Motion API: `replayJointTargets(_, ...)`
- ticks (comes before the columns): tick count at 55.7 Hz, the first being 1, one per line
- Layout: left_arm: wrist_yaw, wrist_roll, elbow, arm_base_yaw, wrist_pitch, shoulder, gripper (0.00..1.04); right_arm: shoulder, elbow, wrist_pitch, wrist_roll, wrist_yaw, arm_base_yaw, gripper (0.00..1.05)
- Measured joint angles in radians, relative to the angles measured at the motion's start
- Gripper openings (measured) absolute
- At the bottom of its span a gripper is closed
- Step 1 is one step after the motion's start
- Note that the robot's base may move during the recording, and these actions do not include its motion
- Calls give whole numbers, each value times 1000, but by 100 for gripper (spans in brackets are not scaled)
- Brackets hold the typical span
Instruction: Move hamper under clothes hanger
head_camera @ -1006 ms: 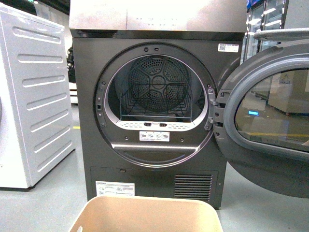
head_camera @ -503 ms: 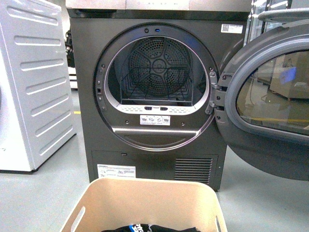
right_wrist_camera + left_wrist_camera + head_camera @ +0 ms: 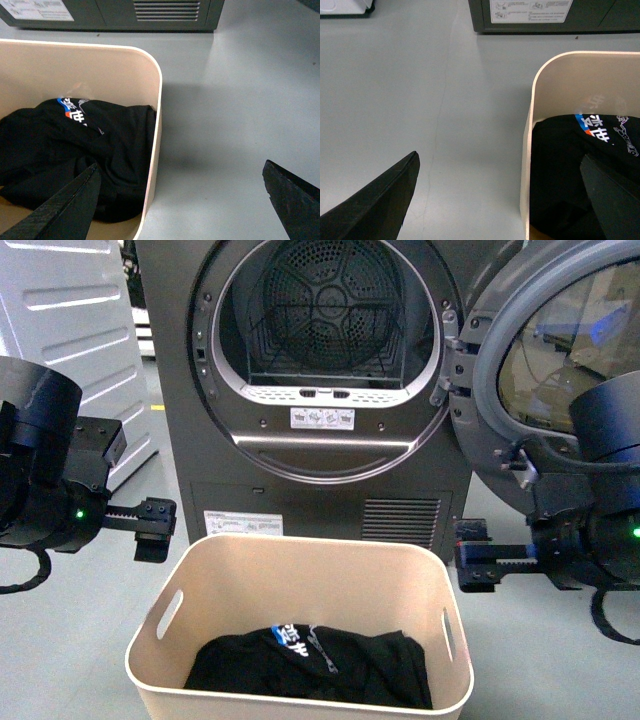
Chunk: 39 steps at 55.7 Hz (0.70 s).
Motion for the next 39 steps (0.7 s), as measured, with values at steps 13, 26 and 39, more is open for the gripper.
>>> replayJointTargets(13,39,-24,42,-20,53,132,98,238,139,0,26,39,28,97)
replayJointTargets(26,47,-40,58,-44,87,206,98,326,198,10,75,35,24,97)
replayJointTargets(39,53,-71,58,-50,121,259,98,382,238,12,106,36,26,97)
